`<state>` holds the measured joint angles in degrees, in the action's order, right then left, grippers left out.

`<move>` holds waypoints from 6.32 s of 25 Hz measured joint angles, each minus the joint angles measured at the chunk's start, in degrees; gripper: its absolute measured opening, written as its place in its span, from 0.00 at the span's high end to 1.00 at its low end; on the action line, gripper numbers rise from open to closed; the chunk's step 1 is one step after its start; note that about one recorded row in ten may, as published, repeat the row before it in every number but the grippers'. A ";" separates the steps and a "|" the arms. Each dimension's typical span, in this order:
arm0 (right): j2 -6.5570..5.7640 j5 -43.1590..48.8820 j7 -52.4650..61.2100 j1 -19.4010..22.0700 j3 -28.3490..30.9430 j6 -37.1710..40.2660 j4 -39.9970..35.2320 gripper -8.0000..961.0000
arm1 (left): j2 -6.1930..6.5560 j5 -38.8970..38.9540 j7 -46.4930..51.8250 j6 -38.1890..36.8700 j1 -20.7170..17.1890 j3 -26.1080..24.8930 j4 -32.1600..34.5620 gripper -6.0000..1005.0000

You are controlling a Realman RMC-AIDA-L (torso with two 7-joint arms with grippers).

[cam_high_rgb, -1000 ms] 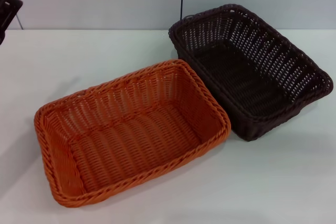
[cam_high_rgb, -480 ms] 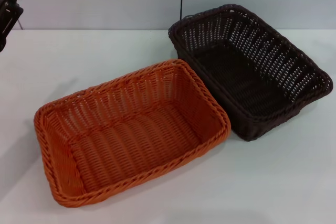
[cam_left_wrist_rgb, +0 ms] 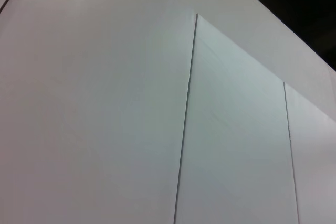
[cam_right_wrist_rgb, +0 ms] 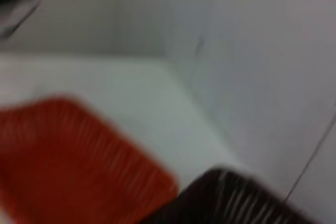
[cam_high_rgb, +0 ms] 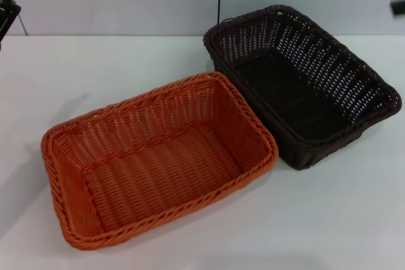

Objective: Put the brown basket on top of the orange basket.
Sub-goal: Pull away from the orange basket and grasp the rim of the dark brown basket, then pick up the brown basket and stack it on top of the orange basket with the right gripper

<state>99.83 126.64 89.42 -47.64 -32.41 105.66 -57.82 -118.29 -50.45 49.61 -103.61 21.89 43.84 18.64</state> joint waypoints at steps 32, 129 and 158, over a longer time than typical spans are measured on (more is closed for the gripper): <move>8.22 21.39 -27.22 -2.11 -19.86 -11.25 8.56 0.35 | -0.59 0.01 -9.80 -0.50 3.16 1.69 -8.13 0.19; 16.86 1.70 -22.47 -3.61 -24.20 -2.31 -13.07 0.83 | -0.45 -0.34 -9.71 -1.84 3.67 2.39 -10.38 0.21; 16.49 -5.25 -22.00 -4.58 -23.37 16.72 -19.23 0.83 | -0.36 -0.64 -9.79 -2.62 1.82 3.02 -10.38 0.21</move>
<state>116.33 121.39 67.42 -52.22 -55.78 122.38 -77.06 -118.65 -51.09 39.82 -106.23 23.71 46.86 8.26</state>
